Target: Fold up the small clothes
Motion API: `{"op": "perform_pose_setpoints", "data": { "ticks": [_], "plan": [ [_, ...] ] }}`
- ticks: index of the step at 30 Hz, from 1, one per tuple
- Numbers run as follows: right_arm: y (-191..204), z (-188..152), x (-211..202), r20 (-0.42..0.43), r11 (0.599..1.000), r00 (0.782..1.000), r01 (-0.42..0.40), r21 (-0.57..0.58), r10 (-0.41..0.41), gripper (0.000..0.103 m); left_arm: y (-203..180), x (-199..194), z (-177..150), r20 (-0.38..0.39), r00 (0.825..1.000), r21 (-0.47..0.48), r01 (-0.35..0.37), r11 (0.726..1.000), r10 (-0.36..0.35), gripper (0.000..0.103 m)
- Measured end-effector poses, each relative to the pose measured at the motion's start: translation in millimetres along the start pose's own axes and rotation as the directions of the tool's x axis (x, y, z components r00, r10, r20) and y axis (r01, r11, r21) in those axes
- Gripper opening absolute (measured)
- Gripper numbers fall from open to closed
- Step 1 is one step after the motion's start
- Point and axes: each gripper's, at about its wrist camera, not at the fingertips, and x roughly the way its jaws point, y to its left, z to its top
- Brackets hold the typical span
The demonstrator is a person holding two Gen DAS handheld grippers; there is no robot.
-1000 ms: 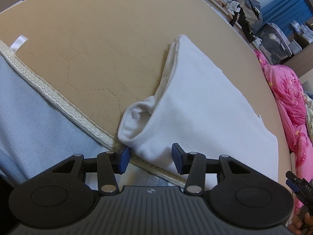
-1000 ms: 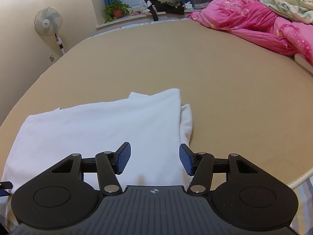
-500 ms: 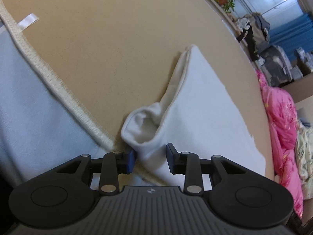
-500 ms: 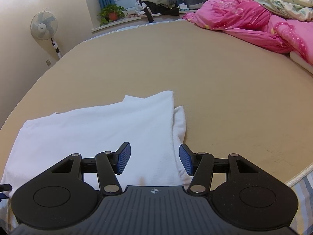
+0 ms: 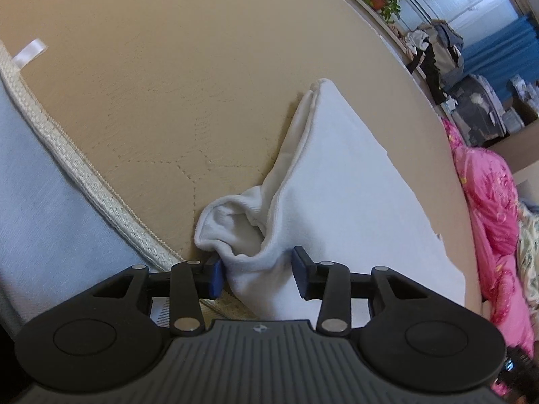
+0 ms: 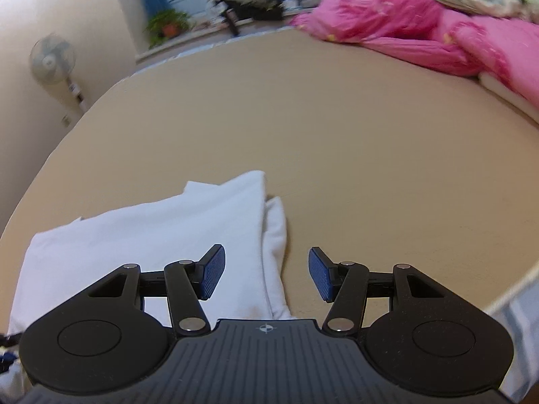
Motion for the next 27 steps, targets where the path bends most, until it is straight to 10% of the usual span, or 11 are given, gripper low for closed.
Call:
{"op": "perform_pose_setpoints", "data": {
  "ticks": [5, 15, 19, 27],
  "plan": [
    [-3.3, 34.1, 6.9, 0.062, 0.982, 0.997, -0.034, -0.185, 0.046, 0.061, -11.9, 2.5, -5.0, 0.019, 0.998, 0.063, -0.057, 0.996, 0.056, 0.025],
    [-39.2, 51.5, 30.4, 0.047, 0.997, 0.996, -0.068, -0.038, 0.07, 0.06, -115.9, -23.8, -20.5, 0.165, 0.983, 0.28, -0.12, 0.953, 0.075, 0.009],
    [-38.9, 53.0, 33.0, 0.052, 0.995, 0.994, -0.094, -0.013, 0.095, 0.06, -210.5, -33.4, -57.9, 0.197, 0.977, 0.491, -0.026, 0.871, -0.082, 0.008],
    [-47.9, 49.7, 32.9, 0.057, 0.997, 0.995, -0.079, 0.009, 0.078, 0.06, -351.4, 8.7, -190.3, -0.147, 0.942, 0.752, 0.304, 0.585, -0.301, 0.009]
  ]
}}
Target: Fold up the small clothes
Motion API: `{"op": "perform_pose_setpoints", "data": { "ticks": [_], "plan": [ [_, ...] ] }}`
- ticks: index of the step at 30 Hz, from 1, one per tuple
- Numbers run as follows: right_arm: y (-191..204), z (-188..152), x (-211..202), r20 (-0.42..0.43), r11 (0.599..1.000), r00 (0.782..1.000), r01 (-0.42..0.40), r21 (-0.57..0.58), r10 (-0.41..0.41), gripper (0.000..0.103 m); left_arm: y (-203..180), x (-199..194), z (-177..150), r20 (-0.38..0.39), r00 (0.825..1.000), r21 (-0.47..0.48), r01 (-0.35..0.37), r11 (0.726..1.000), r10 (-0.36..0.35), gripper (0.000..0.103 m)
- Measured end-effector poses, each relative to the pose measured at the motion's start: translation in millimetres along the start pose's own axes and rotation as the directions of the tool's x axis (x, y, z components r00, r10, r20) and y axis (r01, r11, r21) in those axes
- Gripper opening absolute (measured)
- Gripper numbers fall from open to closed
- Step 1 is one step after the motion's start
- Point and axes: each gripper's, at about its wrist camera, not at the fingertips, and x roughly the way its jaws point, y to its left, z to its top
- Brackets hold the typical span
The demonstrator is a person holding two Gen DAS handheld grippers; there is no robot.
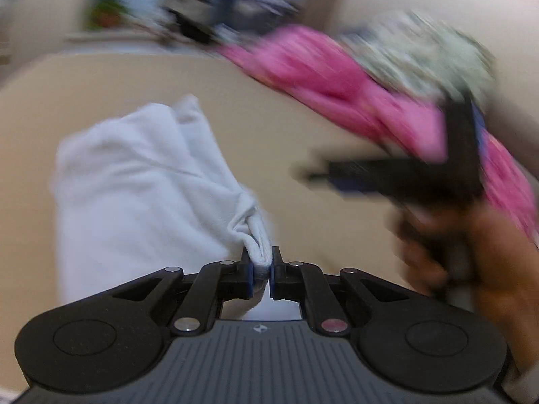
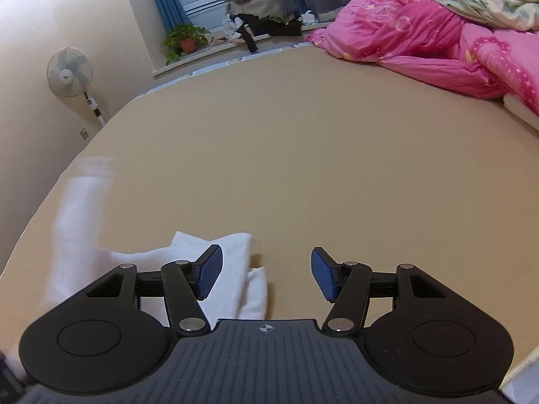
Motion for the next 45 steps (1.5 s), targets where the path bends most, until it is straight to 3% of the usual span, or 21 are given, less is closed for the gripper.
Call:
{"op": "perform_pose_setpoints", "data": {
  "ticks": [2, 3, 4, 5, 7, 10, 13, 15, 16, 18, 21, 23, 26, 27, 28, 31, 37, 39, 42, 44, 45],
  "plan": [
    [-6.0, -1.8, -0.3, -0.005, 1.0, 1.0, 0.009, 0.015, -0.009, 0.06, -19.7, 28.5, -16.1, -0.092, 0.989, 0.013, 0.116, 0.993, -0.114, 0.011],
    [-8.9, -2.8, 0.2, -0.009, 1.0, 1.0, 0.013, 0.021, -0.013, 0.06, -25.1, 39.0, -24.2, -0.145, 0.975, 0.015, 0.172, 0.985, -0.168, 0.019],
    [-11.9, -3.9, 0.5, -0.014, 1.0, 1.0, 0.017, 0.026, -0.017, 0.06, -28.5, 46.0, -31.1, -0.194, 0.959, 0.02, 0.212, 0.977, -0.205, 0.027],
    [-14.6, -5.2, 1.2, -0.02, 0.999, 1.0, 0.02, 0.032, -0.019, 0.06, -27.0, 45.7, -36.2, -0.197, 0.959, 0.027, 0.215, 0.976, -0.206, 0.028],
    [-17.8, -8.4, 2.4, -0.037, 0.999, 0.999, 0.016, 0.044, -0.014, 0.06, -11.9, 33.9, -41.0, -0.139, 0.971, 0.024, 0.2, 0.979, -0.195, 0.031],
    [-18.1, -14.2, 9.1, -0.092, 0.998, 0.995, -0.021, 0.053, 0.025, 0.061, 37.9, 14.1, -39.4, -0.055, 0.986, -0.098, 0.152, 0.984, -0.157, 0.031],
    [-14.0, -21.3, 22.0, -0.181, 0.996, 0.982, -0.046, 0.07, 0.058, 0.061, 78.7, 7.8, -36.0, -0.007, 0.999, -0.163, 0.049, 0.985, -0.051, 0.028],
    [-9.7, -28.8, 34.2, -0.254, 0.994, 0.964, -0.059, 0.093, 0.081, 0.061, 94.0, 17.8, -37.7, -0.052, 0.999, -0.166, 0.006, 0.986, -0.015, 0.028],
    [-6.8, -32.0, 39.3, -0.28, 0.993, 0.956, -0.061, 0.099, 0.087, 0.061, 97.1, 31.7, -43.2, -0.121, 0.993, -0.159, -0.008, 0.987, -0.011, 0.028],
    [2.2, -39.8, 46.4, -0.312, 0.995, 0.948, -0.043, 0.089, 0.069, 0.059, 95.6, 61.1, -61.6, -0.288, 0.958, -0.11, -0.031, 0.993, -0.002, 0.022],
    [6.1, -43.9, 50.0, -0.306, 0.993, 0.948, -0.052, 0.105, 0.082, 0.033, 83.9, 63.0, -59.2, -0.295, 0.955, 0.035, 0.01, 0.999, 0.001, 0.023],
    [4.8, -42.3, 48.1, -0.285, 0.989, 0.955, -0.045, 0.141, 0.084, 0.028, 88.5, 62.5, -38.7, -0.307, 0.95, 0.001, 0.057, 0.998, -0.054, 0.028],
    [4.2, -38.5, 44.0, -0.256, 0.99, 0.965, -0.016, 0.141, 0.052, 0.029, 107.5, 60.5, -1.3, -0.225, 0.972, -0.062, 0.058, 0.996, -0.071, 0.048],
    [0.3, -36.4, 43.4, -0.247, 0.989, 0.968, 0.001, 0.147, 0.035, 0.034, 113.8, 54.0, 0.7, -0.197, 0.979, -0.073, 0.032, 0.997, -0.046, 0.06],
    [-2.6, -35.6, 44.3, -0.249, 0.988, 0.968, 0.016, 0.155, 0.024, 0.047, 123.9, 58.6, 12.0, -0.171, 0.985, -0.098, -0.003, 0.995, -0.014, 0.072],
    [-10.3, -37.8, 52.1, -0.29, 0.979, 0.957, 0.043, 0.2, 0.017, 0.065, 159.5, 84.7, 23.2, -0.17, 0.985, -0.247, -0.035, 0.968, -0.008, 0.083],
    [-9.2, -45.4, 59.6, -0.342, 0.976, 0.936, -0.007, 0.219, 0.084, 0.069, 198.2, 135.2, 25.0, -0.174, 0.974, -0.509, 0.035, 0.86, -0.142, 0.083],
    [-6.4, -47.0, 61.4, -0.349, 0.978, 0.933, -0.011, 0.21, 0.085, 0.069, 199.7, 151.3, 26.2, -0.169, 0.972, -0.532, 0.049, 0.846, -0.162, 0.083],
    [-4.2, -46.6, 63.5, -0.35, 0.979, 0.934, -0.002, 0.206, 0.076, 0.07, 193.3, 162.7, 32.8, -0.155, 0.978, -0.507, 0.042, 0.861, -0.139, 0.082],
    [0.0, -46.0, 65.0, -0.346, 0.978, 0.936, 0.01, 0.208, 0.065, 0.07, 193.4, 158.6, 30.2, -0.164, 0.98, -0.499, 0.018, 0.867, -0.115, 0.066],
    [3.3, -45.4, 65.8, -0.338, 0.978, 0.939, 0.012, 0.207, 0.06, 0.065, 198.0, 153.1, 29.0, -0.166, 0.98, -0.495, 0.016, 0.869, -0.113, 0.047]
  ]
}}
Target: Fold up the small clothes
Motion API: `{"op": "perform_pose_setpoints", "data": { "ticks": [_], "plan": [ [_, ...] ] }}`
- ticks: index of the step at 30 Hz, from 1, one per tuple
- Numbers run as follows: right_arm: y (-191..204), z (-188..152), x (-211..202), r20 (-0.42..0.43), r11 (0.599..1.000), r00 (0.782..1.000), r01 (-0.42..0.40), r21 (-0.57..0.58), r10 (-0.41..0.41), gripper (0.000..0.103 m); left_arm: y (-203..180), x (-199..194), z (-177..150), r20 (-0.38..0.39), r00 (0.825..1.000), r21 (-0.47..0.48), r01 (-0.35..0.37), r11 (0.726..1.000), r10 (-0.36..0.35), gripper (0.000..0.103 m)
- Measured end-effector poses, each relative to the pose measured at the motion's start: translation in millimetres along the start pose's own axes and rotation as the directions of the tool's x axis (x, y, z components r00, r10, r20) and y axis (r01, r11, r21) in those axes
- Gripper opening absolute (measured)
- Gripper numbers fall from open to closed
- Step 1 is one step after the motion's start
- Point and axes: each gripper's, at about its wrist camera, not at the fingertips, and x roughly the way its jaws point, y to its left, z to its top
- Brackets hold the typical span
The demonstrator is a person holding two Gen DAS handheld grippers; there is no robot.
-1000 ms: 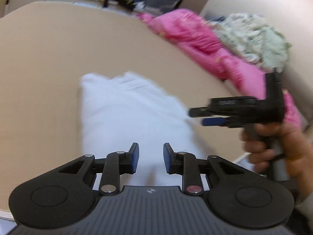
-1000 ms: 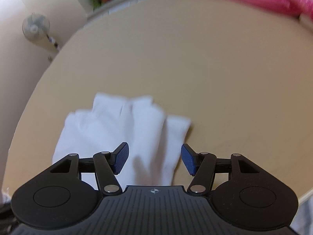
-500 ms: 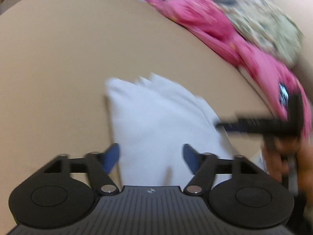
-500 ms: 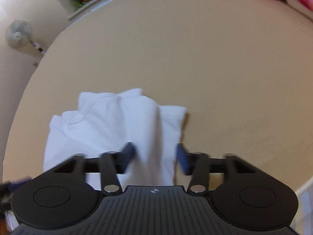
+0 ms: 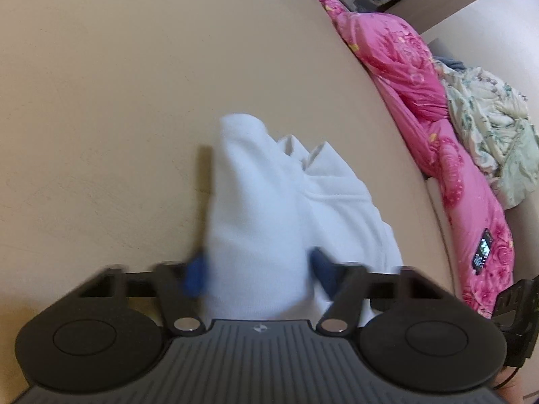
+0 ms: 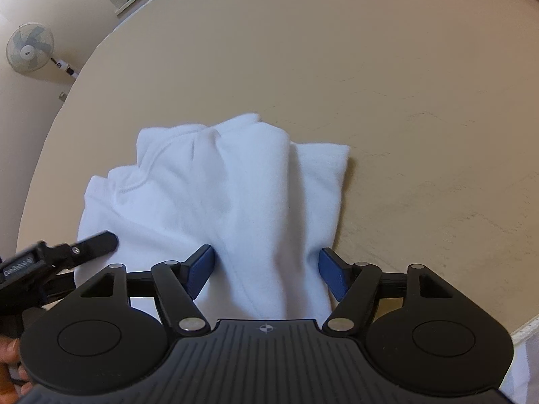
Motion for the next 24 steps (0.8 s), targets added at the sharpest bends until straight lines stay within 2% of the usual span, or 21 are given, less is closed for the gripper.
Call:
{"op": "perform_pose_setpoints", "data": {
  "ticks": [1, 4, 6, 9, 12, 14, 16, 17, 18, 19, 20, 22, 24],
  "plan": [
    [4.3, 0.3, 1.3, 0.009, 1.0, 1.0, -0.005, -0.003, 0.005, 0.054, 2.3, -6.8, 1.4, 0.0, 1.0, 0.01, 0.014, 1.0, -0.014, 0.035],
    [18.1, 0.2, 6.3, 0.036, 1.0, 0.999, -0.013, 0.0, 0.013, 0.04, -5.2, -37.4, 0.6, 0.031, 0.999, 0.133, 0.02, 0.991, -0.025, 0.03],
    [30.4, -0.3, 9.2, 0.056, 0.999, 0.998, -0.033, -0.009, 0.033, 0.036, -20.3, -60.0, 5.2, 0.094, 0.996, 0.237, -0.024, 0.971, 0.001, 0.03],
    [55.2, -0.2, 12.3, 0.094, 0.992, 0.988, -0.119, -0.028, 0.121, 0.033, -22.7, -98.4, 20.8, 0.186, 0.983, 0.266, -0.056, 0.962, 0.006, 0.03],
    [85.2, 0.6, 11.7, 0.15, 0.973, 0.961, -0.224, -0.063, 0.231, 0.032, -15.8, -138.5, 39.0, 0.272, 0.962, 0.294, -0.104, 0.95, 0.021, 0.03],
    [106.8, 1.1, 7.3, 0.206, 0.954, 0.932, -0.279, -0.11, 0.296, 0.03, -5.7, -162.4, 51.9, 0.315, 0.949, 0.295, -0.127, 0.947, 0.029, 0.033],
    [127.0, 1.6, 2.0, 0.259, 0.934, 0.901, -0.309, -0.179, 0.348, 0.029, 13.9, -188.7, 64.8, 0.361, 0.931, 0.248, -0.151, 0.957, 0.053, 0.039],
    [134.3, 2.0, 1.7, 0.269, 0.93, 0.896, -0.307, -0.201, 0.354, 0.03, 24.8, -200.7, 71.4, 0.387, 0.918, 0.211, -0.175, 0.962, 0.082, 0.042],
    [139.7, 2.2, 4.0, 0.272, 0.934, 0.9, -0.29, -0.21, 0.341, 0.033, 34.3, -210.6, 77.1, 0.4, 0.909, 0.177, -0.201, 0.964, 0.116, 0.045],
    [142.4, 2.7, 8.4, 0.261, 0.941, 0.912, -0.265, -0.211, 0.315, 0.038, 41.7, -219.8, 80.4, 0.406, 0.903, 0.159, -0.222, 0.962, 0.141, 0.045],
    [143.1, 2.8, 14.8, 0.245, 0.953, 0.93, -0.227, -0.2, 0.273, 0.039, 48.2, -229.0, 79.9, 0.412, 0.897, 0.156, -0.24, 0.958, 0.158, 0.045],
    [140.6, 3.2, 23.1, 0.221, 0.97, 0.952, -0.176, -0.17, 0.211, 0.041, 56.1, -241.4, 70.0, 0.406, 0.897, 0.187, -0.269, 0.945, 0.175, 0.045],
    [131.6, 3.6, 20.1, 0.212, 0.971, 0.953, -0.19, -0.147, 0.218, 0.043, 62.2, -247.6, 49.5, 0.382, 0.906, 0.237, -0.289, 0.927, 0.185, 0.045]
  ]
}}
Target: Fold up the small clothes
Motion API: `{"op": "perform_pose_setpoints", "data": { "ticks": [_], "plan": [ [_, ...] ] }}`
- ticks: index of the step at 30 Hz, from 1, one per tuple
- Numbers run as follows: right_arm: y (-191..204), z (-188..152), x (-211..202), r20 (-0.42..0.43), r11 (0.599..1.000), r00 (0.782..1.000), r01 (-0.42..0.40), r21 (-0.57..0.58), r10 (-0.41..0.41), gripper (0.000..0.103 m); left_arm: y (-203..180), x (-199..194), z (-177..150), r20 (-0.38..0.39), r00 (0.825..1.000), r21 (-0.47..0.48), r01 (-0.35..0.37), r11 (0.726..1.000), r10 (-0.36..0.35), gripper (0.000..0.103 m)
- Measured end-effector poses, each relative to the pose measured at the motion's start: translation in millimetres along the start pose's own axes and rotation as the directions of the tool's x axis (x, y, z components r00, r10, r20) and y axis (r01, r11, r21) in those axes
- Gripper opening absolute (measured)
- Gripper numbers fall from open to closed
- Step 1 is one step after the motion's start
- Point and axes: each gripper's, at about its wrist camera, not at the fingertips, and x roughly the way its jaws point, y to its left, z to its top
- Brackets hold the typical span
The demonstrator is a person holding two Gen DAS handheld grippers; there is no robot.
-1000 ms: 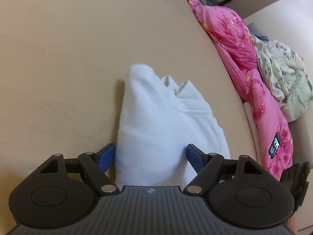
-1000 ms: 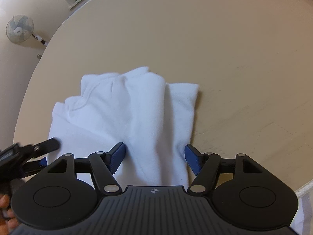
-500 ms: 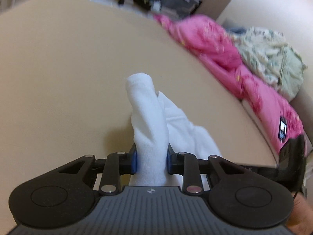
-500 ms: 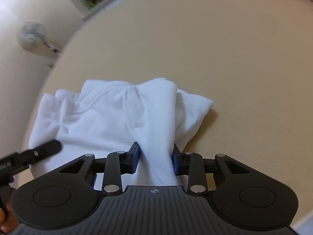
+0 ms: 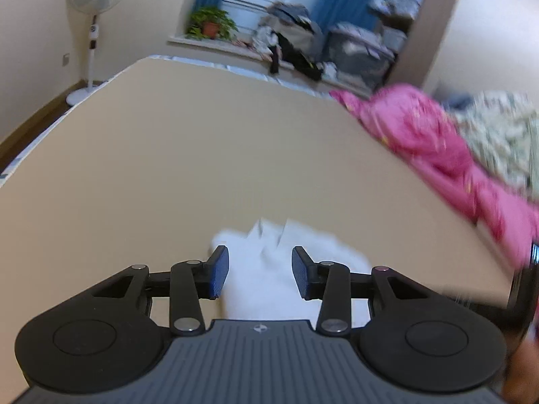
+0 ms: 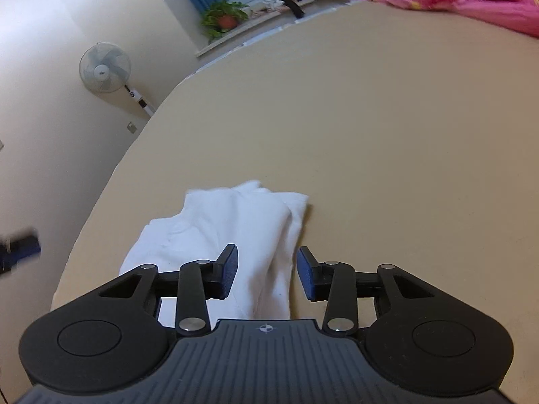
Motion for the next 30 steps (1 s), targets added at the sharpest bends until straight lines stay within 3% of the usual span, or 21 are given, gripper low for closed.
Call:
{"op": "perform_pose_setpoints", "data": {
  "ticks": [3, 6, 9, 11, 12, 13, 14, 16, 20, 24, 30],
  "plan": [
    [-2.1, -1.0, -12.1, 0.005, 0.999, 0.999, -0.032, -0.017, 0.032, 0.055, 4.5, -9.1, -36.9, -0.037, 0.999, 0.034, 0.017, 0.999, -0.016, 0.047],
    [-1.1, -7.1, -13.7, -0.05, 0.997, 0.996, -0.075, -0.026, 0.074, 0.061, 16.6, -4.4, -83.9, -0.068, 0.997, 0.009, 0.047, 0.999, -0.046, 0.047],
    [4.6, -19.4, -1.1, -0.144, 0.994, 0.987, -0.085, -0.065, 0.075, 0.062, 19.4, 24.5, -105.3, -0.237, 0.971, -0.064, 0.008, 0.998, -0.023, 0.047],
    [12.2, -31.9, 7.8, -0.188, 0.994, 0.982, -0.051, -0.097, 0.032, 0.062, 23.6, 35.3, -110.9, -0.274, 0.961, -0.075, 0.0, 0.997, -0.02, 0.047],
    [12.4, -36.0, 12.5, -0.208, 0.994, 0.978, -0.045, -0.104, 0.022, 0.056, 26.5, 39.5, -111.8, -0.287, 0.958, -0.078, -0.018, 0.997, -0.005, 0.047],
    [11.7, -39.0, 15.2, -0.219, 0.993, 0.975, -0.045, -0.107, 0.021, 0.039, 30.6, 44.3, -113.8, -0.308, 0.951, -0.087, -0.03, 0.996, 0.001, 0.047],
    [12.4, -41.9, 18.7, -0.224, 0.993, 0.974, -0.053, -0.107, 0.028, 0.031, 34.5, 49.0, -115.9, -0.331, 0.944, -0.096, -0.025, 0.995, -0.008, 0.047],
    [11.7, -43.4, 21.1, -0.212, 0.993, 0.977, -0.048, -0.104, 0.025, 0.026, 39.5, 54.2, -119.5, -0.366, 0.93, -0.092, -0.029, 0.995, -0.006, 0.048],
    [1.6, -48.4, 20.1, -0.214, 0.998, 0.977, -0.034, -0.049, 0.023, 0.029, 36.9, 46.3, -119.9, -0.357, 0.934, -0.051, -0.03, 0.998, 0.01, 0.048],
    [4.5, -56.2, 20.6, -0.205, 0.996, 0.977, 0.04, -0.081, -0.056, 0.052, 36.7, 38.0, -117.9, -0.351, 0.936, -0.049, -0.039, 0.998, 0.02, 0.048],
    [-7.9, -68.9, 3.3, -0.214, 0.984, 0.963, 0.147, -0.101, -0.166, 0.051, 39.0, 29.9, -114.0, -0.345, 0.938, -0.078, -0.051, 0.996, 0.021, 0.048]
  ]
}}
